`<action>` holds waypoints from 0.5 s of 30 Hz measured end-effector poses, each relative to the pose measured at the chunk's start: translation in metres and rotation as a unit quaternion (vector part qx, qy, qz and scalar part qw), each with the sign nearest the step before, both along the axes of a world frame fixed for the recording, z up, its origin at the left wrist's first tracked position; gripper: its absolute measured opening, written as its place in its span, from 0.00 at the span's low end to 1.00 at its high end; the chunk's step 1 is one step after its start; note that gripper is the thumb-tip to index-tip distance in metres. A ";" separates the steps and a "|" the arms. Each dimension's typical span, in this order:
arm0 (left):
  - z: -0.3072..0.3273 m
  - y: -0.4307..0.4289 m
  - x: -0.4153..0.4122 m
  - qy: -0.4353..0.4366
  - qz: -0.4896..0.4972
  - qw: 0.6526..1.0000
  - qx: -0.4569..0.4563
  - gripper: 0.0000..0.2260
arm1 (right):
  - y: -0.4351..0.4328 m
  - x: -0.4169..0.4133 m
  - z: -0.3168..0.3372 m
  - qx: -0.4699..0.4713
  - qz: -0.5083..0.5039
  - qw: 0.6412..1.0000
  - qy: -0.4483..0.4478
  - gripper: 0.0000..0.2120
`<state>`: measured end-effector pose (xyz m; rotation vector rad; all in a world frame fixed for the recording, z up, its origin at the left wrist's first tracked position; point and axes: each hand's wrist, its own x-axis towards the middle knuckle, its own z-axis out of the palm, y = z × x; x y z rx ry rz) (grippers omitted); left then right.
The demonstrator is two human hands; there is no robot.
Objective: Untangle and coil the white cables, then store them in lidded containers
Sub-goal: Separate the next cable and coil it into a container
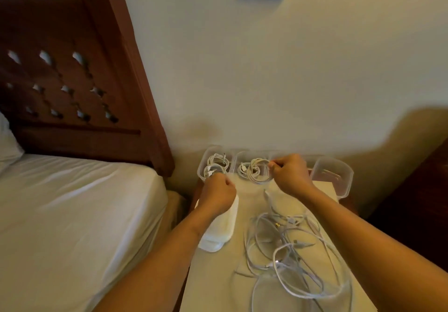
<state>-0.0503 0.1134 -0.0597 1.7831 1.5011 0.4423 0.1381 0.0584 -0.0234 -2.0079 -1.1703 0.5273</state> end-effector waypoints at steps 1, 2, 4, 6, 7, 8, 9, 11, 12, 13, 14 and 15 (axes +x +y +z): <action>-0.003 0.008 0.006 0.016 0.001 1.000 0.007 0.10 | 0.016 0.005 -0.007 -0.006 -0.001 1.000 -0.006 0.15; -0.007 0.016 0.011 0.028 0.001 1.000 0.008 0.10 | 0.030 0.009 -0.013 -0.015 0.001 1.000 -0.012 0.14; -0.017 0.029 0.021 0.042 0.000 0.999 -0.004 0.10 | 0.054 0.015 -0.026 -0.035 0.014 0.999 -0.031 0.12; -0.027 0.038 0.030 0.047 0.007 0.999 -0.020 0.13 | 0.072 0.018 -0.037 -0.061 0.043 0.996 -0.048 0.11; -0.030 0.040 0.034 0.049 0.011 0.998 -0.027 0.14 | 0.079 0.020 -0.043 -0.078 0.061 0.993 -0.061 0.11; -0.034 0.043 0.036 0.052 0.013 0.998 -0.030 0.14 | 0.084 0.021 -0.047 -0.094 0.079 0.990 -0.076 0.12; -0.036 0.044 0.038 0.058 0.015 0.998 -0.033 0.14 | 0.089 0.022 -0.051 -0.105 0.094 0.986 -0.090 0.13; -0.040 0.047 0.041 0.067 0.018 0.997 -0.032 0.13 | 0.097 0.023 -0.055 -0.116 0.125 0.979 -0.115 0.13; -0.042 0.048 0.042 0.067 0.021 0.997 -0.035 0.12 | 0.100 0.023 -0.057 -0.121 0.141 0.974 -0.128 0.13; -0.042 0.048 0.043 0.064 0.027 0.997 -0.038 0.12 | 0.103 0.023 -0.060 -0.124 0.158 0.969 -0.145 0.14; -0.044 0.048 0.044 0.057 0.035 0.997 -0.037 0.12 | 0.105 0.022 -0.064 -0.130 0.176 0.962 -0.166 0.16; -0.044 0.047 0.045 0.051 0.042 0.997 -0.039 0.12 | 0.106 0.020 -0.068 -0.137 0.193 0.953 -0.188 0.18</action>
